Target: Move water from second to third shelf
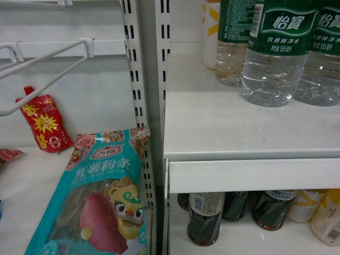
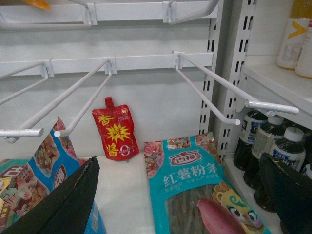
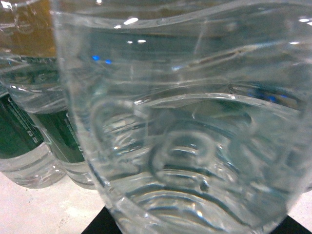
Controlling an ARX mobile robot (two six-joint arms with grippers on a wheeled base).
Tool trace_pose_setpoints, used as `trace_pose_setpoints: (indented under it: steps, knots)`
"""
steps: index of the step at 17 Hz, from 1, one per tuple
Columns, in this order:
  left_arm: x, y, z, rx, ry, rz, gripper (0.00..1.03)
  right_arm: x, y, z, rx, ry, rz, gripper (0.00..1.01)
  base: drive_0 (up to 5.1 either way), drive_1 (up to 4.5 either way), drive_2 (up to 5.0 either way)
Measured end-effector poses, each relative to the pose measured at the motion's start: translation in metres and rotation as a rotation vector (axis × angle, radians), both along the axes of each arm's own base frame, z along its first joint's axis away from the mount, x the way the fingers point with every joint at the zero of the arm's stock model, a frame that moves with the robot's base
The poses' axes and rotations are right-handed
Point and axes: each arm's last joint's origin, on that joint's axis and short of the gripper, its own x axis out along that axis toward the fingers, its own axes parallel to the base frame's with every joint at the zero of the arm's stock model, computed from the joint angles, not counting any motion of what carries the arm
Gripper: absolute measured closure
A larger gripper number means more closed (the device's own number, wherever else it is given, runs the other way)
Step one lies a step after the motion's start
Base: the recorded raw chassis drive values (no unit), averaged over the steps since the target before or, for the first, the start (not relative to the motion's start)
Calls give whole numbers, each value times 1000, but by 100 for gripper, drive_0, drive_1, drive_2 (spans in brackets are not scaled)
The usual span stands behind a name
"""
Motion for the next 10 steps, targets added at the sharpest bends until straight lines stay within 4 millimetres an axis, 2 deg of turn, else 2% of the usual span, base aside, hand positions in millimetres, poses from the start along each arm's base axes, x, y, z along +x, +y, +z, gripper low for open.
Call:
trace_pose_setpoints:
  steps: [10]
  knots:
    - [0,0,0,0,0,0,5,-1,6,-7,9,-19,10,62,0,0,0]
